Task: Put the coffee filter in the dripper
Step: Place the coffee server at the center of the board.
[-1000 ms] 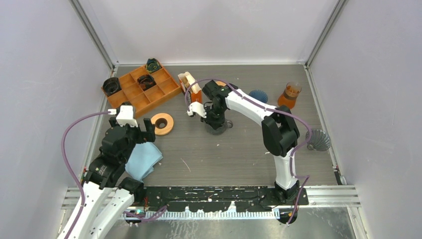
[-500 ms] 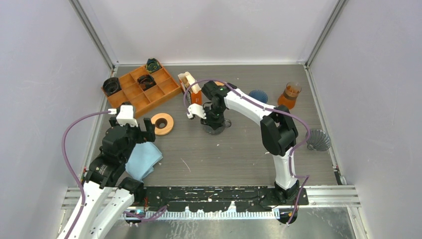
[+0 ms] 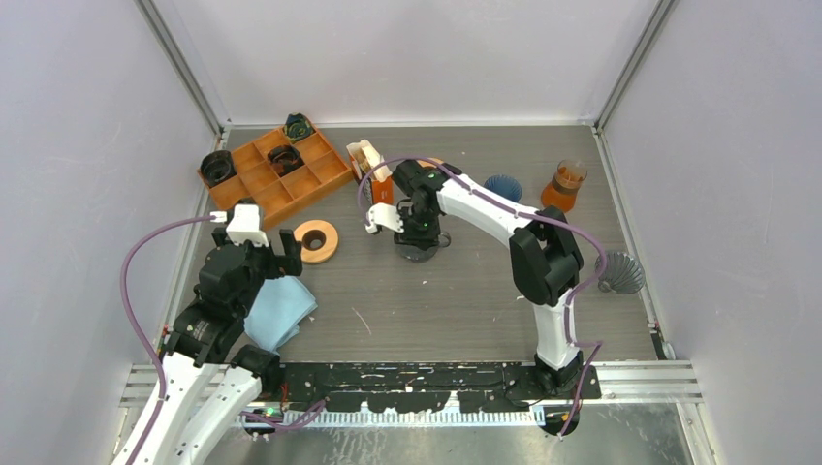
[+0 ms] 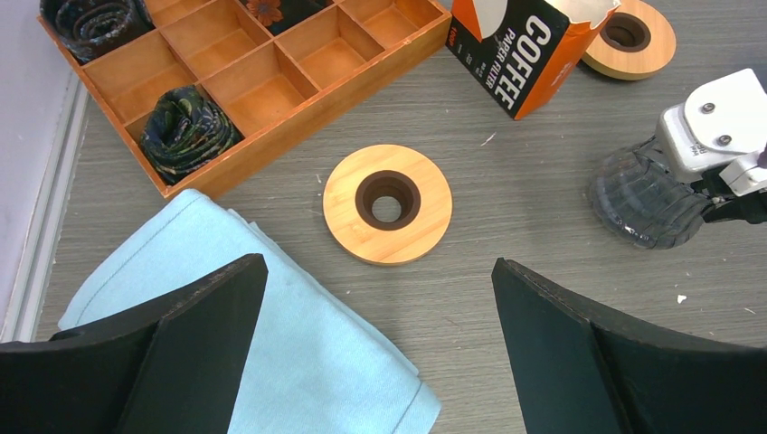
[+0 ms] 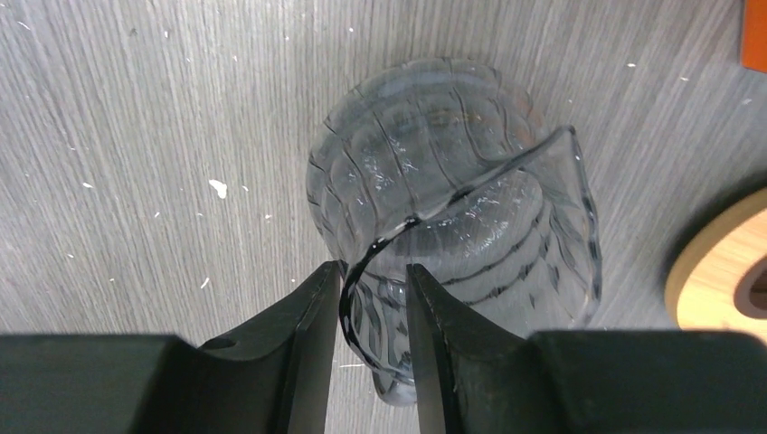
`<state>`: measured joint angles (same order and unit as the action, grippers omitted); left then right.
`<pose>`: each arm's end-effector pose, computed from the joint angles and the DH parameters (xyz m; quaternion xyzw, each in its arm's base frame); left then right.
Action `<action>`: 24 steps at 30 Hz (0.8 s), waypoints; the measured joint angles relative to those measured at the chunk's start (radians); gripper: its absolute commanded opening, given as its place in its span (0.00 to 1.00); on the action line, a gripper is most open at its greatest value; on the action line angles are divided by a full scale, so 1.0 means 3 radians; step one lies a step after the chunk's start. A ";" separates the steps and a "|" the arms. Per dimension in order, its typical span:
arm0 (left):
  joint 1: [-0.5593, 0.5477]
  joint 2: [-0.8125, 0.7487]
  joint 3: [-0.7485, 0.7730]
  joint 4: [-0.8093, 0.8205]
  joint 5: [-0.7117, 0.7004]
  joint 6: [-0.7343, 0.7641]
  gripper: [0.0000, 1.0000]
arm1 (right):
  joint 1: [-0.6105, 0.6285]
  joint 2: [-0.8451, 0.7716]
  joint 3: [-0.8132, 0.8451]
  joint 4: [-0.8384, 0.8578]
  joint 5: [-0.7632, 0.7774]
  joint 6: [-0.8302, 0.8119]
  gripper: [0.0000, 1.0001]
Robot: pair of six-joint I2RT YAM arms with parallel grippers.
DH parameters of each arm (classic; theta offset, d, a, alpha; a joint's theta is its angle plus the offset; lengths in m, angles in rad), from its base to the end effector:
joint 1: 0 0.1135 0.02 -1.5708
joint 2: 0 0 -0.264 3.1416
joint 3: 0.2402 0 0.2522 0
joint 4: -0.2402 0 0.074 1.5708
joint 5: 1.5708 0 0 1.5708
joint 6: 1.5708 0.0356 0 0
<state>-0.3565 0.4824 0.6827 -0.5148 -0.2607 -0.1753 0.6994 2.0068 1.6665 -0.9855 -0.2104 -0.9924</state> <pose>0.1132 -0.0324 0.3100 -0.0035 0.8059 -0.0516 0.5898 0.3081 0.2689 0.2220 -0.7474 0.6449 0.0854 0.1354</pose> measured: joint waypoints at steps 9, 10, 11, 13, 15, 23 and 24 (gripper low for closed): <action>0.0011 0.0000 0.0000 0.0000 0.0010 0.0000 0.99 | 0.0006 -0.0206 -0.0100 0.0158 0.0322 -0.0003 0.40; 0.0013 0.0000 0.0000 0.0000 0.0010 0.0000 0.99 | 0.0009 -0.0220 -0.0109 0.0187 0.0360 -0.0004 0.40; 0.0014 0.0000 0.0000 0.0000 0.0013 0.0000 0.99 | 0.0013 -0.0231 -0.0117 0.0210 0.0388 -0.0004 0.41; 0.0017 0.0000 0.0000 0.0000 0.0022 0.0000 0.99 | 0.0014 -0.0251 -0.0135 0.0256 0.0426 -0.0005 0.41; 0.0018 0.0000 0.0000 0.0000 0.0027 0.0000 0.99 | 0.0014 -0.0284 -0.0169 0.0292 0.0427 -0.0004 0.41; 0.0018 -0.0001 0.0003 0.0000 0.0033 -0.0003 0.99 | 0.0014 -0.0731 -0.0323 0.0501 0.0294 0.0097 0.43; 0.0018 -0.0003 0.0005 0.0000 0.0033 -0.0004 0.99 | 0.0010 -0.0802 -0.0354 0.0568 0.0272 0.0137 0.43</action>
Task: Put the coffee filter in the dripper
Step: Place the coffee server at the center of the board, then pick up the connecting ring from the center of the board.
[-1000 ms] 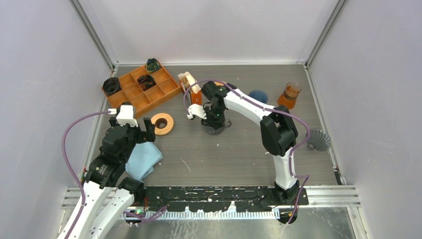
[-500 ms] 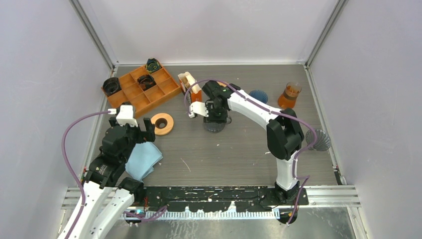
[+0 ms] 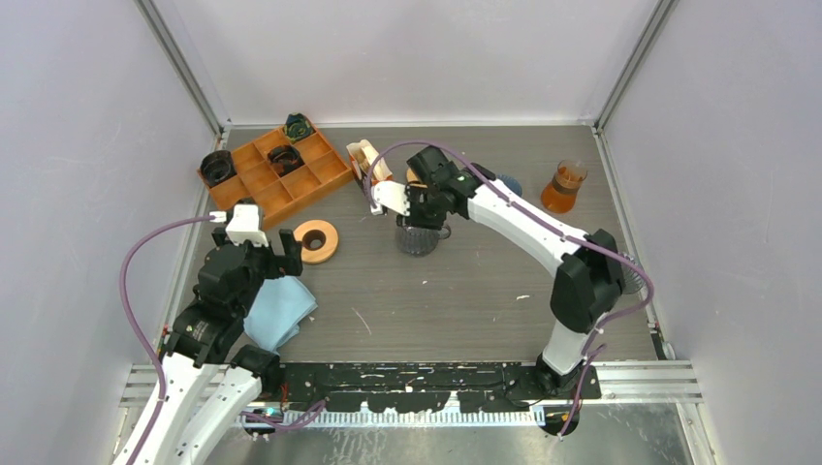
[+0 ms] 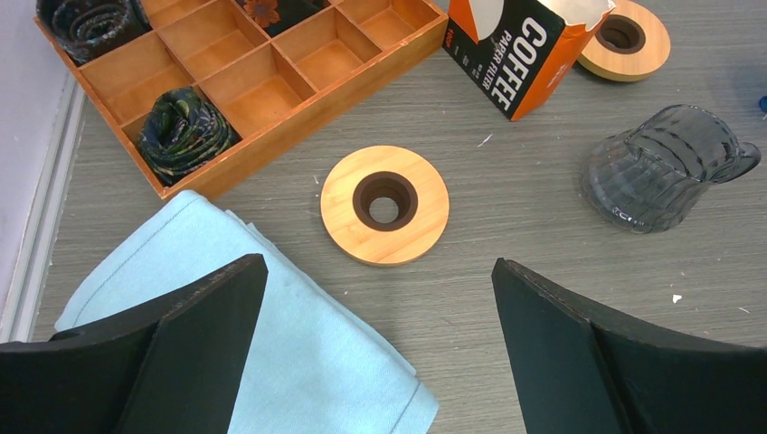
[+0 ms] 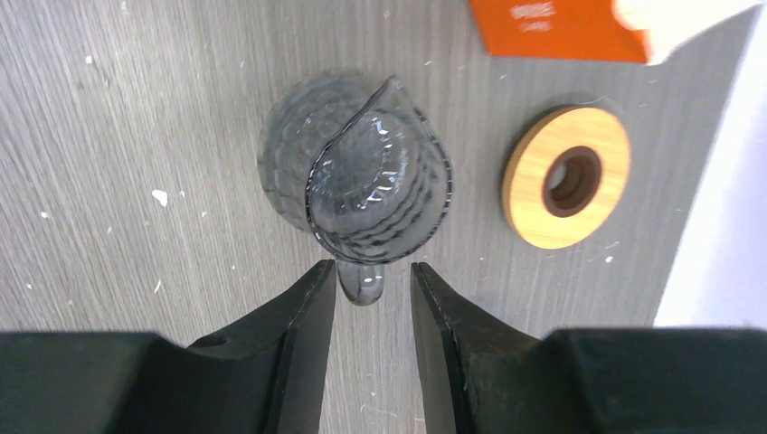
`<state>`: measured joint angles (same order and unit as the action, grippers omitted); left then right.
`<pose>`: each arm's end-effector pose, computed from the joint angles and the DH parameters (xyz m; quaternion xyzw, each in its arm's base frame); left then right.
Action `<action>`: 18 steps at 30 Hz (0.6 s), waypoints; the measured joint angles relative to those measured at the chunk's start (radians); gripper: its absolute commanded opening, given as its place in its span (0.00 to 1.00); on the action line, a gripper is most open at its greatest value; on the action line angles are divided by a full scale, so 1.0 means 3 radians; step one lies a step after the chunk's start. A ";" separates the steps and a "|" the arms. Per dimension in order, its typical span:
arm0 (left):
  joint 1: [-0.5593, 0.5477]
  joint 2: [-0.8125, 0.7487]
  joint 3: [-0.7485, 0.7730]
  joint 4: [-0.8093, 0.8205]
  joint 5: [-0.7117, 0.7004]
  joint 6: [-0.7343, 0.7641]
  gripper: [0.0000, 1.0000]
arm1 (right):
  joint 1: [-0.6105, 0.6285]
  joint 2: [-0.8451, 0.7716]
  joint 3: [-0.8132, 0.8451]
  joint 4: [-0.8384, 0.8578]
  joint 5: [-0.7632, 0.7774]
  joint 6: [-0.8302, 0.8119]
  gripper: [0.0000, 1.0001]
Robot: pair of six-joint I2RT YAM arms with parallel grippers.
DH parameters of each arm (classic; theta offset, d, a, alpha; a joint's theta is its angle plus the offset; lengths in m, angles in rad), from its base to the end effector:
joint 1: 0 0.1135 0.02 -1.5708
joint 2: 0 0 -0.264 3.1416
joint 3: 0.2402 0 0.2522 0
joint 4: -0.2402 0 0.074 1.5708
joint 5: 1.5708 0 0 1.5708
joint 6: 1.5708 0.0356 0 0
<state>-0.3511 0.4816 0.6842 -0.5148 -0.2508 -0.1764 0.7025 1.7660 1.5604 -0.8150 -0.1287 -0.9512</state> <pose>0.1130 -0.0320 0.3105 -0.0034 0.8055 -0.0546 0.5901 0.2874 0.2493 0.2880 -0.7185 0.6375 0.0278 0.2767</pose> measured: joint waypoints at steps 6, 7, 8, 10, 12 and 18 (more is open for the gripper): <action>0.0001 -0.0006 0.0020 -0.0003 0.0045 -0.0018 0.99 | -0.0067 -0.0319 -0.0167 0.0434 -0.0043 0.0444 0.52; 0.0003 -0.0006 0.0027 -0.0003 0.0062 -0.0022 0.99 | -0.0081 -0.0324 -0.0167 0.0498 -0.0034 0.0520 0.55; 0.0004 -0.0005 0.0037 -0.0003 0.0084 -0.0024 0.99 | -0.0095 -0.0324 -0.0167 0.0584 -0.0001 0.0623 0.56; 0.0008 -0.0004 0.0060 -0.0004 0.0131 -0.0033 0.99 | -0.0127 -0.0315 -0.0167 0.0708 0.0064 0.0818 0.57; 0.0010 -0.0004 0.0070 -0.0003 0.0170 -0.0060 0.99 | -0.0172 -0.0291 -0.0160 0.0821 0.0106 0.1020 0.61; 0.0015 0.0032 0.0070 -0.0008 0.0201 -0.0116 0.99 | -0.0453 -0.0084 -0.0123 0.1138 0.0189 0.1606 0.80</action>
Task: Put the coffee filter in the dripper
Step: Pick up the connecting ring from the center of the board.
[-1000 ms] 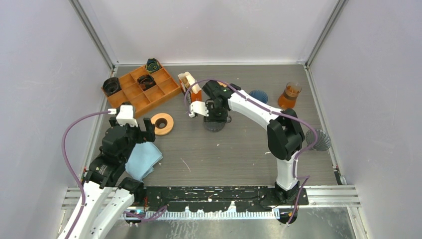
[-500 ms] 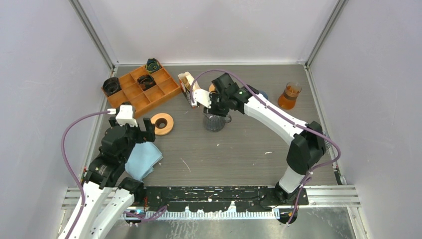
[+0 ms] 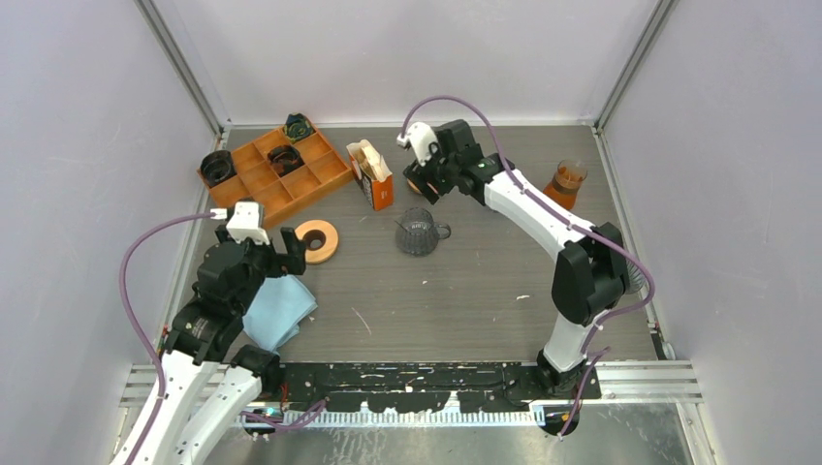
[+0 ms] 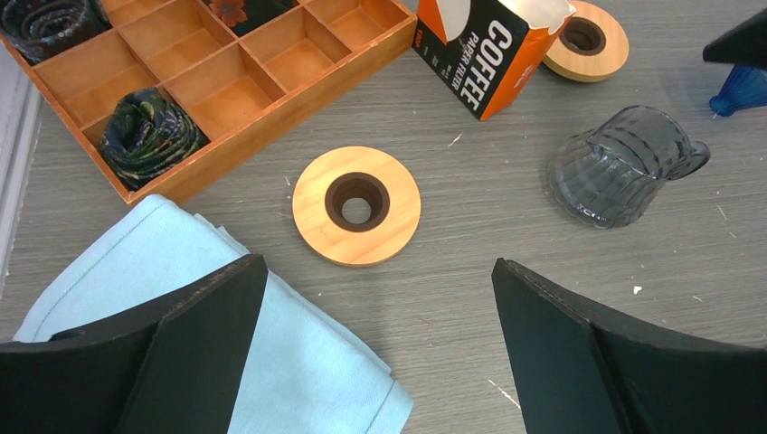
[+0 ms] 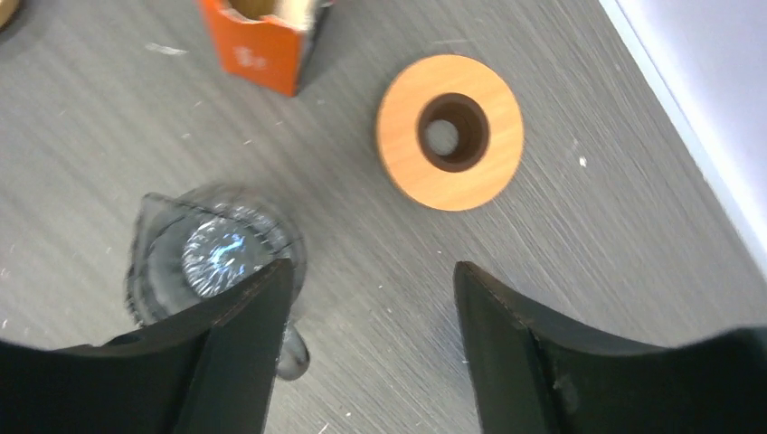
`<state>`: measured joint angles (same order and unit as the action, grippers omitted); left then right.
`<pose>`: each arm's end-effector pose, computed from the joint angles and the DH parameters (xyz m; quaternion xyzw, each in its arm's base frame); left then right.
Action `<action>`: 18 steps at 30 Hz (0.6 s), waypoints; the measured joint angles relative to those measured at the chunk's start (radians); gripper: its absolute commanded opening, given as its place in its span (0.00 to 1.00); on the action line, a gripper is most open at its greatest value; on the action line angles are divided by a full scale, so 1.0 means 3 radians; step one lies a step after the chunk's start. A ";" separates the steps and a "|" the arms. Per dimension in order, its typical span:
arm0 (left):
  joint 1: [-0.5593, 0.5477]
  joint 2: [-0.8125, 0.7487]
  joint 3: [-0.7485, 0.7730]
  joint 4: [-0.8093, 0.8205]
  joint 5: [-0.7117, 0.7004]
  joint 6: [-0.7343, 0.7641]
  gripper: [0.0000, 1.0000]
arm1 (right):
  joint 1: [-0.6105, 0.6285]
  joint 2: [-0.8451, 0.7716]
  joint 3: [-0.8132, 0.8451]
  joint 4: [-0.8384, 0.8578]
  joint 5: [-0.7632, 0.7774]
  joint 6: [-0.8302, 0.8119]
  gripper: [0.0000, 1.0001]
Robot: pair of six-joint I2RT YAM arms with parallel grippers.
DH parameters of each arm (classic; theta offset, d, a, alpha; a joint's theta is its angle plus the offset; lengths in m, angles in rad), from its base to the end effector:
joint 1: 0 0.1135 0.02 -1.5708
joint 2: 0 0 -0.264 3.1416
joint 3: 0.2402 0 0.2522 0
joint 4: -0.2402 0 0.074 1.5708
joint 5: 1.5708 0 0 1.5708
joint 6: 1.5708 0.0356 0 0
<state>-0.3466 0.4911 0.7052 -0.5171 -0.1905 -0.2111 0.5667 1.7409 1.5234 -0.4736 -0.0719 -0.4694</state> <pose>0.1131 -0.0337 0.3162 -0.0019 0.8040 -0.0886 0.5879 0.3371 0.2175 0.3096 -0.4611 0.7780 0.0532 0.4234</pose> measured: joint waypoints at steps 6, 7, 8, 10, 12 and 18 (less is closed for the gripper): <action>0.0010 0.0136 0.0000 -0.0005 -0.0001 -0.0008 0.99 | -0.0220 0.0170 -0.0005 0.0422 0.0256 0.0425 0.87; 0.0014 0.0150 0.0000 -0.0005 -0.0001 -0.0006 0.99 | -0.0234 0.0205 -0.0005 0.0479 0.0292 0.0482 0.87; 0.0019 0.0167 0.0000 -0.0005 -0.0001 -0.0006 0.99 | -0.0259 0.0251 -0.0004 0.0543 0.0331 0.0565 0.87; 0.0028 0.0196 0.0000 -0.0006 -0.0001 -0.0006 0.99 | -0.0310 0.0370 0.0015 0.0637 0.0394 0.0722 0.87; 0.0031 0.0225 0.0000 -0.0008 -0.0001 -0.0006 0.99 | -0.0348 0.0504 0.0056 0.0699 0.0454 0.0843 0.86; 0.0069 0.0314 0.0000 -0.0015 -0.0001 -0.0005 0.99 | -0.0490 0.0933 0.0252 0.0793 0.0622 0.1183 0.80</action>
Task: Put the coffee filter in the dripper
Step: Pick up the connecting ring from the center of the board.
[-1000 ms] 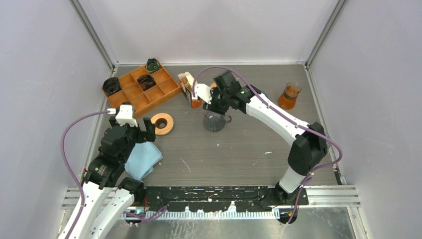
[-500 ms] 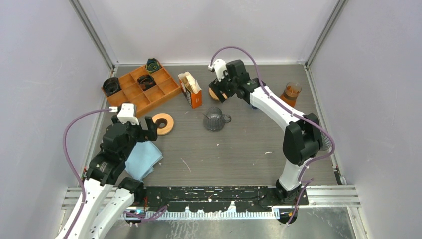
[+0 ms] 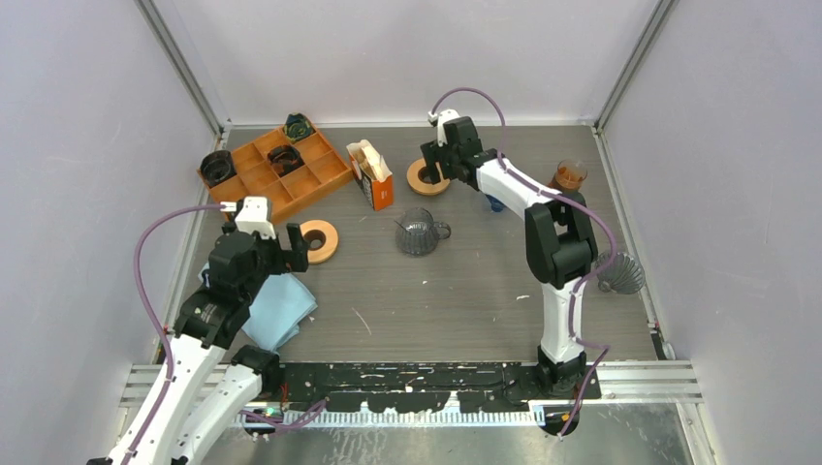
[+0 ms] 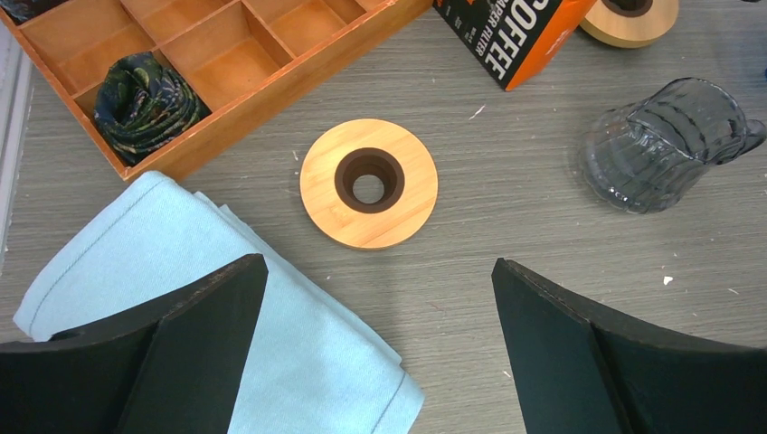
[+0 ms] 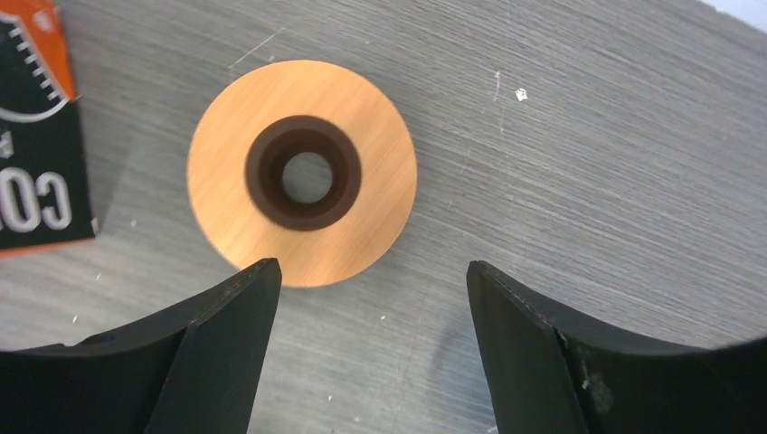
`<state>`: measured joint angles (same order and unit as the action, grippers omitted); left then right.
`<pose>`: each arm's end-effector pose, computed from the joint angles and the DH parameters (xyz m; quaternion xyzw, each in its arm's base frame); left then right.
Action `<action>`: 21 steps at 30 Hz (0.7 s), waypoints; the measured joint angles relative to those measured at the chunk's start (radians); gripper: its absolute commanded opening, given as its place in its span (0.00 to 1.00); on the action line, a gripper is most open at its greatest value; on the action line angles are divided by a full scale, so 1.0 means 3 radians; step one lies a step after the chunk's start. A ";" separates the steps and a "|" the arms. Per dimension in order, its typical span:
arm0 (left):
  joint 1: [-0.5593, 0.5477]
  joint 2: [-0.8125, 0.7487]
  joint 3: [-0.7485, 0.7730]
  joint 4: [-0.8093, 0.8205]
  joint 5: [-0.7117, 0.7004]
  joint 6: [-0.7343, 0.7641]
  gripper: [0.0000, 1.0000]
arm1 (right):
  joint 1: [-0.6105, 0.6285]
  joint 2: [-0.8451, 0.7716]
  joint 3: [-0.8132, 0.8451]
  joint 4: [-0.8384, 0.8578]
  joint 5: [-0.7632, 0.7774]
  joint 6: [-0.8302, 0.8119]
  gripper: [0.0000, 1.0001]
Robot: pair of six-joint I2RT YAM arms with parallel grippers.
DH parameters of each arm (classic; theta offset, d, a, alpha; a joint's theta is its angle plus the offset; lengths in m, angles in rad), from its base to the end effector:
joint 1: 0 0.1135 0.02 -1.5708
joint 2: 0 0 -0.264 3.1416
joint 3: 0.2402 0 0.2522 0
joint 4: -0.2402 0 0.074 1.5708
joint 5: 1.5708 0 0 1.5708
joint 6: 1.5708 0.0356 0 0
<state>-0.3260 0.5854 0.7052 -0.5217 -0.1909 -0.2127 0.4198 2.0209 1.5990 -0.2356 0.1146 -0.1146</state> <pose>0.1312 -0.0372 0.3056 -0.0055 0.8319 -0.0695 0.5506 0.4304 0.1876 0.2388 -0.2122 0.8709 0.0161 0.4429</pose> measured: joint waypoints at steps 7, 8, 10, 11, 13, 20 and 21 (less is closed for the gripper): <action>0.0025 0.0113 0.0000 0.0000 0.0009 0.0004 0.99 | -0.0120 0.0389 0.0263 0.0089 0.0027 0.0301 0.74; 0.0025 0.0137 0.0000 0.0001 0.0018 0.0009 0.99 | -0.0127 0.0430 0.0287 0.0108 0.0025 0.0332 0.74; 0.0025 0.0172 0.0000 0.0000 0.0032 0.0013 0.99 | -0.0132 0.0506 0.0329 0.0136 0.0024 0.0399 0.73; 0.0025 0.0188 0.0000 0.0000 0.0039 0.0014 0.99 | -0.0132 0.0551 0.0361 0.0142 0.0024 0.0436 0.72; 0.0025 0.0221 0.0000 0.0000 0.0053 0.0014 0.99 | -0.0132 0.0641 0.0427 0.0161 0.0020 0.0495 0.70; 0.0032 0.0268 0.0000 -0.0001 0.0086 0.0023 0.99 | -0.0132 0.0912 0.0621 0.0184 0.0006 0.0621 0.65; 0.0034 0.0268 0.0000 -0.0001 0.0092 0.0023 0.99 | -0.0132 0.0945 0.0643 0.0183 0.0006 0.0637 0.64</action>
<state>-0.3157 0.6659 0.7052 -0.5220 -0.1635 -0.2058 0.3801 2.3043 1.7920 -0.1806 0.1165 0.0765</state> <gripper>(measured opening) 0.991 0.659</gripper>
